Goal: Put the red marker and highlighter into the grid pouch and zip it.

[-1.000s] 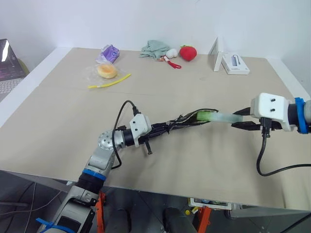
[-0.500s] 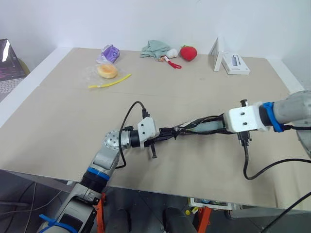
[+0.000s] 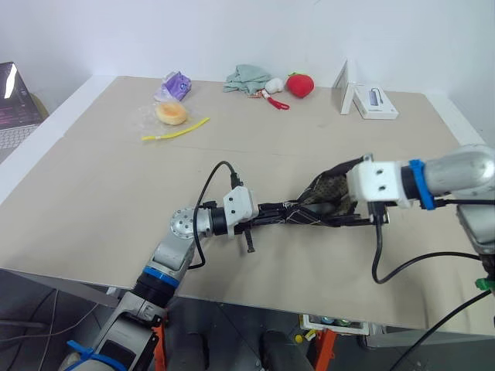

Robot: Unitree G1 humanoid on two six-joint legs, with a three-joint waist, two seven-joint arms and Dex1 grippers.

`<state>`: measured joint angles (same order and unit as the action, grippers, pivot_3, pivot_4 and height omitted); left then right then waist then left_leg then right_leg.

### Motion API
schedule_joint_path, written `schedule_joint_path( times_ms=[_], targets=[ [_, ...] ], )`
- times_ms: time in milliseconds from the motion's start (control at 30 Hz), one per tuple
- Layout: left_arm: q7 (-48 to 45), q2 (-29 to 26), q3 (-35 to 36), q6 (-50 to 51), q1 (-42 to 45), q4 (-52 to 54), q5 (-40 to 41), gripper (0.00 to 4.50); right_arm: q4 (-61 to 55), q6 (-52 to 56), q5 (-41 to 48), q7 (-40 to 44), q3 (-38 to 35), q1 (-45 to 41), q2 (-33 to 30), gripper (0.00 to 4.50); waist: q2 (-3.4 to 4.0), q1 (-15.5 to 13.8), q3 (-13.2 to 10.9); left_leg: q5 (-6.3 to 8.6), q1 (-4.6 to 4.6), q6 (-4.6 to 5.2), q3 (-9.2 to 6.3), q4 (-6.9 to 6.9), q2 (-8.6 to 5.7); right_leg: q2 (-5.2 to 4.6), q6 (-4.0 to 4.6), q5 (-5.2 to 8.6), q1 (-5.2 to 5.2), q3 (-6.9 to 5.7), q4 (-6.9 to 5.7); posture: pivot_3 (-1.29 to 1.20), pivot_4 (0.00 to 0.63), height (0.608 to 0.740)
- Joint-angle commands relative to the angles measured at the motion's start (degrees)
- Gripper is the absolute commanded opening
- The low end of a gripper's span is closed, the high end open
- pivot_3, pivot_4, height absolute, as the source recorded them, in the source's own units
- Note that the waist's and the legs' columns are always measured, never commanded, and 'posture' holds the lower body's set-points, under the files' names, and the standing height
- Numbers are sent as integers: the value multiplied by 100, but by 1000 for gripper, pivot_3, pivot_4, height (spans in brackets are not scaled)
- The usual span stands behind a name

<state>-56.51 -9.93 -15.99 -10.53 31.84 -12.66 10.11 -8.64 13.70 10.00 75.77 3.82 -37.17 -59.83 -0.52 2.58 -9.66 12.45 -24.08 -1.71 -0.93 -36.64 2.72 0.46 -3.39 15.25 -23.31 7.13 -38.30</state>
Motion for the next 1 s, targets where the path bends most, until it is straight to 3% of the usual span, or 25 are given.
schedule_joint_path(
  times_ms=[33,300,633,733,767,800,967,1000],
  targets=[
    [54,5,31,27,-18,294,67,0,-432,783,841,-179,-652,-231,81,4441,0,3,0,0,0,0,-2,0,0,1,0,0,0,-1,0,0,150,730],
    [49,25,27,58,-11,278,61,0,-1314,1984,2044,-554,-854,48,436,4441,0,-1,0,-2,-1,1,-17,-3,1,4,4,-2,3,-16,-9,0,150,730],
    [76,27,21,116,-19,325,44,0,-1170,1466,1427,-672,-139,336,584,4441,0,0,0,-4,-2,1,-25,-18,0,6,4,-2,3,-24,-25,0,150,730],
    [95,19,20,136,-47,364,39,0,-1088,1412,1380,-657,-105,292,620,3596,0,0,0,-5,-2,1,-25,-18,0,7,4,-2,3,-24,-27,0,150,730],
    [103,17,19,145,-54,374,36,0,-1074,1398,1370,-648,-100,287,621,2841,0,1,0,-5,-2,1,-25,-18,0,6,4,-2,3,-24,-27,0,150,730],
    [108,17,18,150,-56,377,34,0,-1062,1381,1358,-640,-91,283,618,2516,0,0,0,-5,-2,1,-26,-19,0,7,4,-2,3,-24,-27,0,150,730],
    [144,16,14,156,-51,379,42,0,-1014,1342,1310,-601,-77,272,589,75,0,0,0,-5,-2,1,-26,-19,0,6,4,-2,3,-24,-28,0,150,730],
    [149,17,12,154,-45,373,42,0,-1001,1337,1303,-593,-83,271,578,17,0,0,0,-5,-2,1,-26,-19,0,6,4,-2,3,-24,-28,0,150,730]
  ],
)
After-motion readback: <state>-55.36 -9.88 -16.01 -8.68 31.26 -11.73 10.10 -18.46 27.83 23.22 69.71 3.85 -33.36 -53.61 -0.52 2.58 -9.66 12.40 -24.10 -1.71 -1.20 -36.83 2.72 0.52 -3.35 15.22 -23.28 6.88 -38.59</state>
